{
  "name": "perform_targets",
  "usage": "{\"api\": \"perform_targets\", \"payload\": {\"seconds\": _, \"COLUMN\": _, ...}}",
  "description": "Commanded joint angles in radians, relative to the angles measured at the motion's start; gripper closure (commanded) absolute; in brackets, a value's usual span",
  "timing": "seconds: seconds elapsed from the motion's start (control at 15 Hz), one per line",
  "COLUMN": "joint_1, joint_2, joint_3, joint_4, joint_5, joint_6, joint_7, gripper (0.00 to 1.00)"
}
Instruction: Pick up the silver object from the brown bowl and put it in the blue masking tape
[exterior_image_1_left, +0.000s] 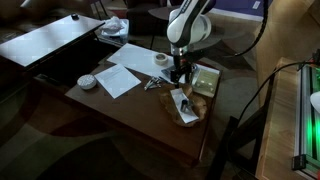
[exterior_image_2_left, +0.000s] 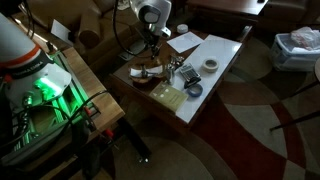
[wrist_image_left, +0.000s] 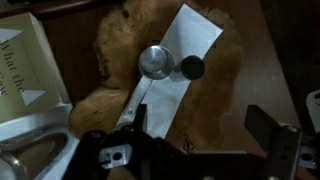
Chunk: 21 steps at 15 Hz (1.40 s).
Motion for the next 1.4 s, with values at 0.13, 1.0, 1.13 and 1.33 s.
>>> {"api": "perform_targets", "payload": {"seconds": 0.13, "joint_1": 0.047, "joint_2": -0.049, "joint_3": 0.020, "joint_4": -0.287, "joint_5": -0.036, "joint_6": 0.445, "joint_7": -0.070, "gripper": 0.00}}
{"api": "perform_targets", "payload": {"seconds": 1.0, "joint_1": 0.042, "joint_2": 0.002, "joint_3": 0.044, "joint_4": -0.358, "joint_5": -0.250, "joint_6": 0.621, "joint_7": 0.011, "gripper": 0.00}}
{"api": "perform_targets", "payload": {"seconds": 1.13, "joint_1": 0.039, "joint_2": 0.011, "joint_3": 0.043, "joint_4": -0.322, "joint_5": -0.258, "joint_6": 0.574, "joint_7": 0.004, "gripper": 0.00}}
{"api": "perform_targets", "payload": {"seconds": 1.33, "joint_1": 0.023, "joint_2": 0.037, "joint_3": 0.057, "joint_4": -0.248, "joint_5": -0.273, "joint_6": 0.490, "joint_7": -0.019, "gripper": 0.00}}
